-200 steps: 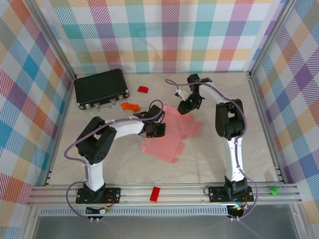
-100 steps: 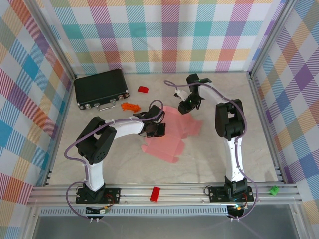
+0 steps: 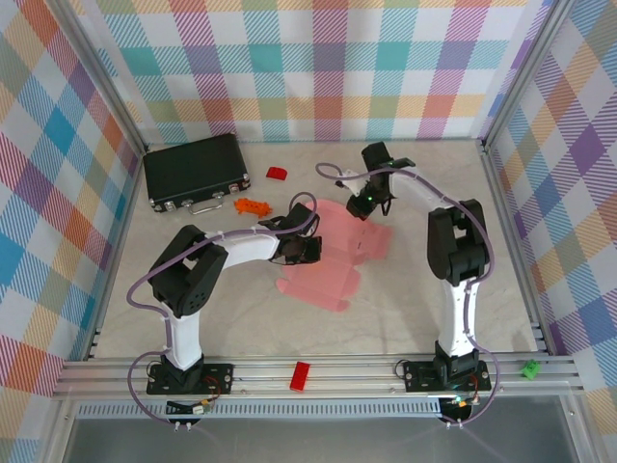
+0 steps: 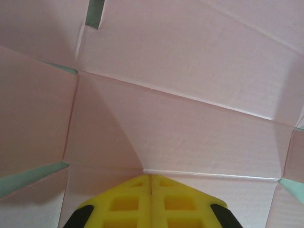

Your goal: Fold the paper box

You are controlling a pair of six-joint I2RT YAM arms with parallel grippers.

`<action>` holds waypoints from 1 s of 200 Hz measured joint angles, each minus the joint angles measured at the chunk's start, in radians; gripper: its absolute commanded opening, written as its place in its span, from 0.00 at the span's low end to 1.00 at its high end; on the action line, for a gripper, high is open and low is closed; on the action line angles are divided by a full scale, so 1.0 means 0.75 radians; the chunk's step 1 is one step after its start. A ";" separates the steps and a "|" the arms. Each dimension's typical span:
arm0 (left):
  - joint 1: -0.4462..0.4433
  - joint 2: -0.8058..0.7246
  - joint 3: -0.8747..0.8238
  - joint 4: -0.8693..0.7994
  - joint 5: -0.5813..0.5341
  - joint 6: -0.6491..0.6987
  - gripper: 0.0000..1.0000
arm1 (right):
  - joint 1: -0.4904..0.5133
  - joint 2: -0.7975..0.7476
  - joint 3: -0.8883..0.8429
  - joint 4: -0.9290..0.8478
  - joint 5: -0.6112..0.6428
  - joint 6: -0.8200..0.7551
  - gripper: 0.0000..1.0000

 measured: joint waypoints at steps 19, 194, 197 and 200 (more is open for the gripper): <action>0.001 0.031 0.033 0.028 -0.001 0.006 0.00 | 0.002 -0.064 -0.070 0.078 0.030 -0.024 0.02; 0.018 -0.246 -0.295 0.109 -0.067 0.033 0.08 | 0.094 -0.306 -0.420 0.622 0.294 -0.204 0.00; 0.018 -0.241 -0.295 0.110 -0.068 0.033 0.05 | 0.096 -0.306 -0.422 0.623 0.297 -0.207 0.00; 0.018 -0.237 -0.295 0.113 -0.068 0.034 0.03 | 0.098 -0.306 -0.422 0.624 0.298 -0.208 0.00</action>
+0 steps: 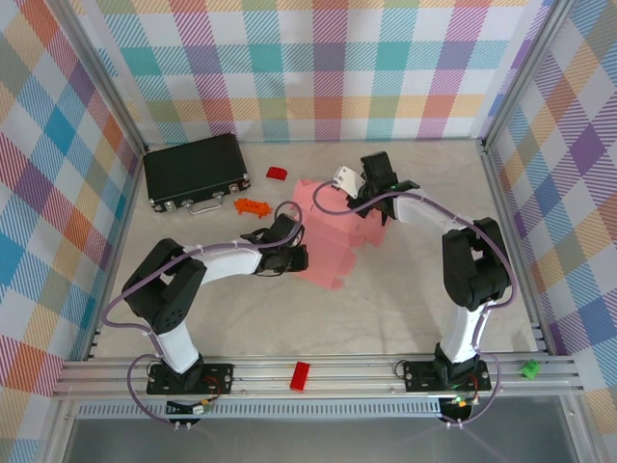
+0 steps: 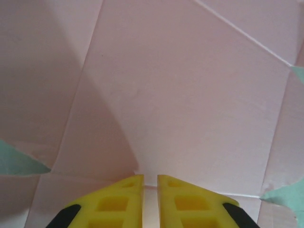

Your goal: Fold the paper box

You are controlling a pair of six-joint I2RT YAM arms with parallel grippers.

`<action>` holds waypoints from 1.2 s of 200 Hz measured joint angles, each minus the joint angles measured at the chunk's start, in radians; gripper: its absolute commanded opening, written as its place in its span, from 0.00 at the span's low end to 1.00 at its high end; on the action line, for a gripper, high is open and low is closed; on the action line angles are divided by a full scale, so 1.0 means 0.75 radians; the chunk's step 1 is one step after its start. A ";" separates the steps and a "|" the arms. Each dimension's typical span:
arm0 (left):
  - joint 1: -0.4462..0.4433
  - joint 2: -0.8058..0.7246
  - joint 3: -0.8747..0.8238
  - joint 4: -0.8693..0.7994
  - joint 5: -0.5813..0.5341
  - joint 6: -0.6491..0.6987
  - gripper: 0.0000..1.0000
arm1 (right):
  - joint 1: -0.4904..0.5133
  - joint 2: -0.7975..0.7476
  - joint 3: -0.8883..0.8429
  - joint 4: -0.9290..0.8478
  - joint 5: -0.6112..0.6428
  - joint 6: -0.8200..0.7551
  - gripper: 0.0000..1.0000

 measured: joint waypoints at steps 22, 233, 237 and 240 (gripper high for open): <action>0.000 0.034 0.001 0.023 -0.004 -0.007 0.00 | 0.017 -0.003 -0.006 0.010 0.019 -0.021 0.00; 0.000 0.149 -0.007 0.386 0.016 -0.187 0.00 | 0.197 -0.121 -0.455 0.695 0.292 -0.269 0.00; 0.000 0.149 -0.007 0.387 0.016 -0.189 0.00 | 0.198 -0.121 -0.465 0.712 0.293 -0.278 0.00; 0.000 0.150 -0.007 0.388 0.016 -0.189 0.00 | 0.199 -0.121 -0.472 0.723 0.294 -0.285 0.00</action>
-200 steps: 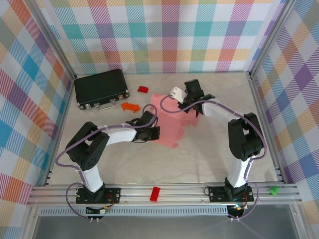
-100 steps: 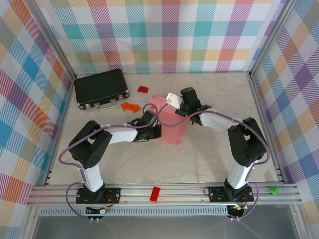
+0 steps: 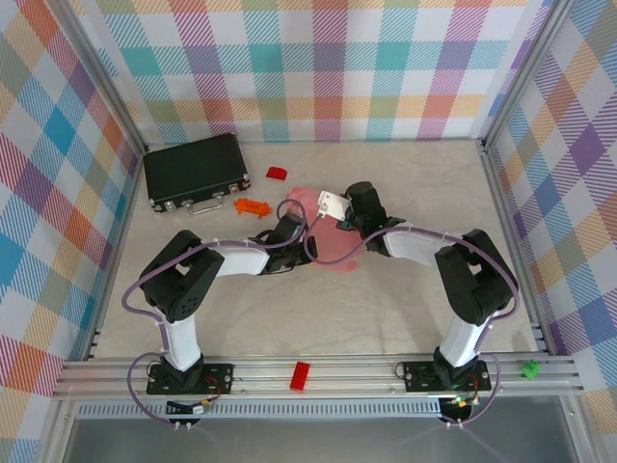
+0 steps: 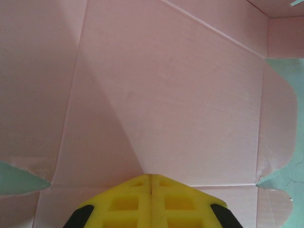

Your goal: Fold the paper box

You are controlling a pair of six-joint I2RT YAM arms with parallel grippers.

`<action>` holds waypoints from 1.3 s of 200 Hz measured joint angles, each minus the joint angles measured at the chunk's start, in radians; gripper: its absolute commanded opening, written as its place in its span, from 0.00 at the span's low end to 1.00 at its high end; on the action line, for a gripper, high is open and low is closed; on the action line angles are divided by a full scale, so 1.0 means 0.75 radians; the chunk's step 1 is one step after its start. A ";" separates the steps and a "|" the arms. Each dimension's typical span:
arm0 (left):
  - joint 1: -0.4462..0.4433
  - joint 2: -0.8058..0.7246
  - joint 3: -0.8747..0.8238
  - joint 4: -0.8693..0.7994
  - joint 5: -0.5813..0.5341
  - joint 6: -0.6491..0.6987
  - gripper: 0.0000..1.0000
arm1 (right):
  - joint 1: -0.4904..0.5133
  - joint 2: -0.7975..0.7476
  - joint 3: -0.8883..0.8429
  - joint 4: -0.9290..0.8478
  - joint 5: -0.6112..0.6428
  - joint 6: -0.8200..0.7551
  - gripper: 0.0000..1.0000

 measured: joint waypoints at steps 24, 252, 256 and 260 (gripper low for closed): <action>0.000 0.000 -0.014 0.026 -0.001 -0.010 0.00 | 0.005 0.000 -0.043 0.078 0.010 -0.045 0.01; 0.036 -0.200 -0.227 0.035 -0.067 -0.030 0.05 | 0.008 0.109 -0.082 0.374 0.078 -0.273 0.00; 0.036 -0.191 -0.227 0.037 -0.064 -0.020 0.03 | 0.008 0.109 -0.082 0.374 0.078 -0.273 0.00; 0.037 -0.176 -0.227 0.042 -0.061 -0.030 0.01 | 0.008 0.109 -0.082 0.374 0.078 -0.273 0.00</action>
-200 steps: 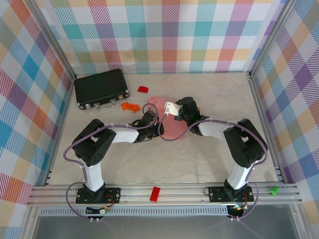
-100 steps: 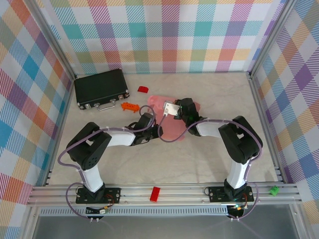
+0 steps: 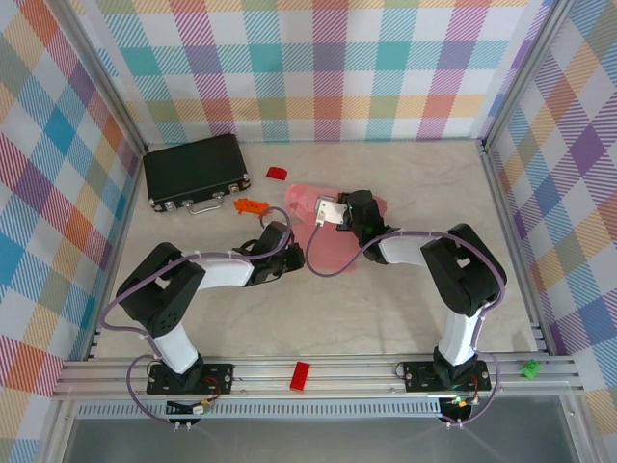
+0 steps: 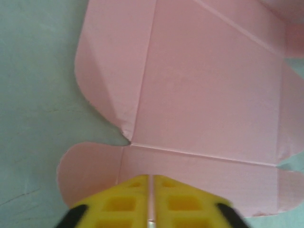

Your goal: Fold the paper box

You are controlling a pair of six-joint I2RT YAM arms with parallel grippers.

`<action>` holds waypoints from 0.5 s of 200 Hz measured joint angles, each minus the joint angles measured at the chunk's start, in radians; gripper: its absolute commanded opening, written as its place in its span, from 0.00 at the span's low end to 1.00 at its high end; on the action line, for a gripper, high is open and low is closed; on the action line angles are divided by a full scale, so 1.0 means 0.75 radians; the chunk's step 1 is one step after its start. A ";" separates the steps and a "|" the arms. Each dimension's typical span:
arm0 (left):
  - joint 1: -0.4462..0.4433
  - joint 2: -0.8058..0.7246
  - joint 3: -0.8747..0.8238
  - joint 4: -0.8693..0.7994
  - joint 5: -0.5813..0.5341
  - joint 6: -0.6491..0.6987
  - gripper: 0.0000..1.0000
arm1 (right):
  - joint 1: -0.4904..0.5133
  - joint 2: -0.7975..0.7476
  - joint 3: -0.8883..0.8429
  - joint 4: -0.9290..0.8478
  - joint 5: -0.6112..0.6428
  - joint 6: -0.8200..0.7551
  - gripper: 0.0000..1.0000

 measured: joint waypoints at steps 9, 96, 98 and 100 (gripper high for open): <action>0.000 0.015 0.001 0.029 0.007 0.006 0.00 | 0.000 0.000 -0.003 0.006 -0.001 -0.002 0.00; 0.000 0.045 0.005 0.096 0.056 -0.005 0.00 | 0.035 0.000 -0.108 0.167 0.006 -0.102 0.00; 0.000 0.045 0.005 0.095 0.057 -0.005 0.00 | 0.035 0.000 -0.110 0.171 0.006 -0.105 0.00; 0.000 0.044 0.005 0.095 0.057 -0.005 0.00 | 0.036 0.001 -0.110 0.174 0.006 -0.108 0.00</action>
